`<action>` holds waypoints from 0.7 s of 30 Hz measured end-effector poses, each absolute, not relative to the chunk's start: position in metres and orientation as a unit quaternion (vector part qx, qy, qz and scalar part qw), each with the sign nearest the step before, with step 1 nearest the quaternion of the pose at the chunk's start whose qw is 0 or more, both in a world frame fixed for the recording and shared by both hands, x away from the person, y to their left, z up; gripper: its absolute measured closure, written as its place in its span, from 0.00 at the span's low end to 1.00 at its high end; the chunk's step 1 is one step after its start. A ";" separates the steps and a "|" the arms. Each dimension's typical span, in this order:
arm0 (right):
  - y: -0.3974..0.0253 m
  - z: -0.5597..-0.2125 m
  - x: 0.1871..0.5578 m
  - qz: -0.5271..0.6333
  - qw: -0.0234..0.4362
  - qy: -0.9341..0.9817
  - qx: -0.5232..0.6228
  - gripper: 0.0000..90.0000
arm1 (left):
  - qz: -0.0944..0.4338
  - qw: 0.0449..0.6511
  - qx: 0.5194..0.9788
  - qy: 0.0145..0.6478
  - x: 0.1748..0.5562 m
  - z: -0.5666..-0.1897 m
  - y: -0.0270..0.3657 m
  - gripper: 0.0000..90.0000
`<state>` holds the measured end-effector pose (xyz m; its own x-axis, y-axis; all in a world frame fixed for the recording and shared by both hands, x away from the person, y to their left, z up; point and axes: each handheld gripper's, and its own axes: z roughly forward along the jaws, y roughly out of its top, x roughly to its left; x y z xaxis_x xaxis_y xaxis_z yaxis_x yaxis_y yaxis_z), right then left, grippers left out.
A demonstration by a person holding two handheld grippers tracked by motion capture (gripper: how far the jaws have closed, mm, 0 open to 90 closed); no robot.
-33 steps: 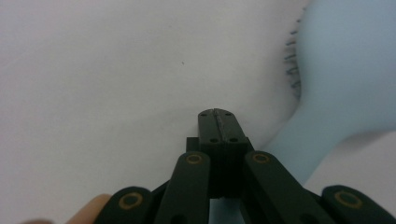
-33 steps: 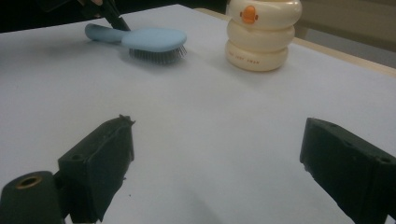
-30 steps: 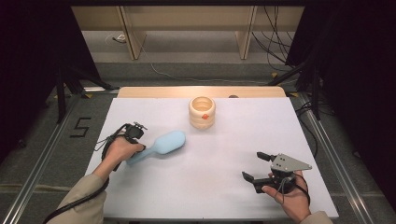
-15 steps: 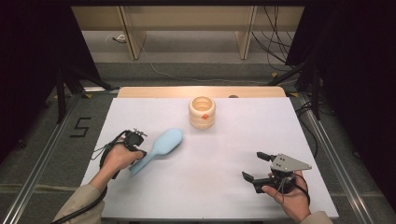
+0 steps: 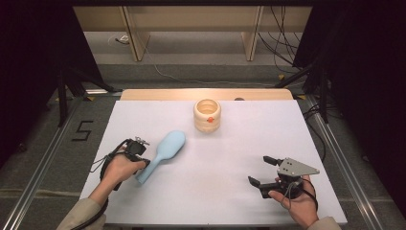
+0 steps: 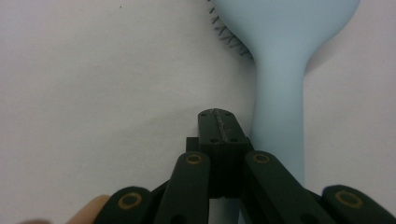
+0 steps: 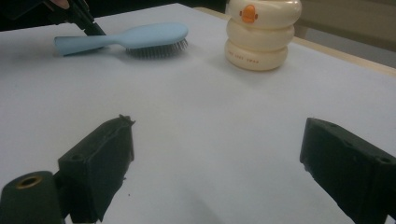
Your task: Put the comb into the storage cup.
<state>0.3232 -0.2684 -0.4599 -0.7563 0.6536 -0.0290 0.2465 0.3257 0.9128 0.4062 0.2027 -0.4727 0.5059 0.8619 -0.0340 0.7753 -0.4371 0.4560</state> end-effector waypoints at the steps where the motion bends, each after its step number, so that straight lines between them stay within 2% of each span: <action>1: -0.268 -0.460 0.323 0.505 0.202 0.789 0.285 0.12 | 0.103 0.214 0.840 0.488 0.405 -0.473 0.203 1.00; 15: -0.268 -0.459 0.322 0.503 0.202 0.791 0.283 0.12 | 0.100 0.218 0.838 0.489 0.397 -0.473 0.204 0.99; 21: -0.268 -0.459 0.323 0.504 0.204 0.791 0.282 0.12 | 0.108 0.226 0.833 0.493 0.397 -0.468 0.208 0.94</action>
